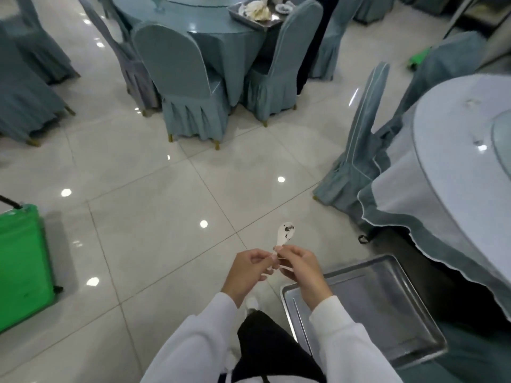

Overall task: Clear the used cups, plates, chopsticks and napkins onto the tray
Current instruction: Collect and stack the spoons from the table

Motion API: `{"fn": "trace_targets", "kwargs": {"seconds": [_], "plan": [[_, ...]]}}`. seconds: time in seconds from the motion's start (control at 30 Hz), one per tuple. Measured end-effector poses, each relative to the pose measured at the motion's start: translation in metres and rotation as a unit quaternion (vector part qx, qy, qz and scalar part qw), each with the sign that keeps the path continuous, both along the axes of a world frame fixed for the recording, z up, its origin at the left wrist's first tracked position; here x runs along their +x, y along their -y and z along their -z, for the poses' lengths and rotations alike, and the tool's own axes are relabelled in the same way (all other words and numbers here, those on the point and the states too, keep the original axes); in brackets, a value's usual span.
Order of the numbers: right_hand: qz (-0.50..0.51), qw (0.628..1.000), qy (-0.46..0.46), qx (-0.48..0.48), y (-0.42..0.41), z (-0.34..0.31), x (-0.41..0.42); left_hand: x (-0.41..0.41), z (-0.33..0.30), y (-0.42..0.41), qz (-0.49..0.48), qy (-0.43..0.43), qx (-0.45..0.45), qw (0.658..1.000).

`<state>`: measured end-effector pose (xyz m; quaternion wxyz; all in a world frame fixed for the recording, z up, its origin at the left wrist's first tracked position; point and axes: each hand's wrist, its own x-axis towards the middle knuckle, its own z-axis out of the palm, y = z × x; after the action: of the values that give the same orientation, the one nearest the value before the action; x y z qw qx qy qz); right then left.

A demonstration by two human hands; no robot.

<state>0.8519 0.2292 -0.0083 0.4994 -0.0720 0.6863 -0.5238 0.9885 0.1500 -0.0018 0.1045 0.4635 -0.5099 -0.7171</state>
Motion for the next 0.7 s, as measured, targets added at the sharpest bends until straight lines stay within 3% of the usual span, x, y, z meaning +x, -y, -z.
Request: {"fn": "trace_targets", "kwargs": {"seconds": [0.5, 0.7], "plan": [[0.073, 0.997, 0.007, -0.022, 0.193, 0.009, -0.163, -0.179, 0.004, 0.211, 0.068, 0.02, -0.02, 0.997], [0.154, 0.987, -0.002, -0.037, 0.215, 0.0, -0.237, -0.278, 0.0, 0.256, 0.131, 0.014, -0.038, 0.99]]}}
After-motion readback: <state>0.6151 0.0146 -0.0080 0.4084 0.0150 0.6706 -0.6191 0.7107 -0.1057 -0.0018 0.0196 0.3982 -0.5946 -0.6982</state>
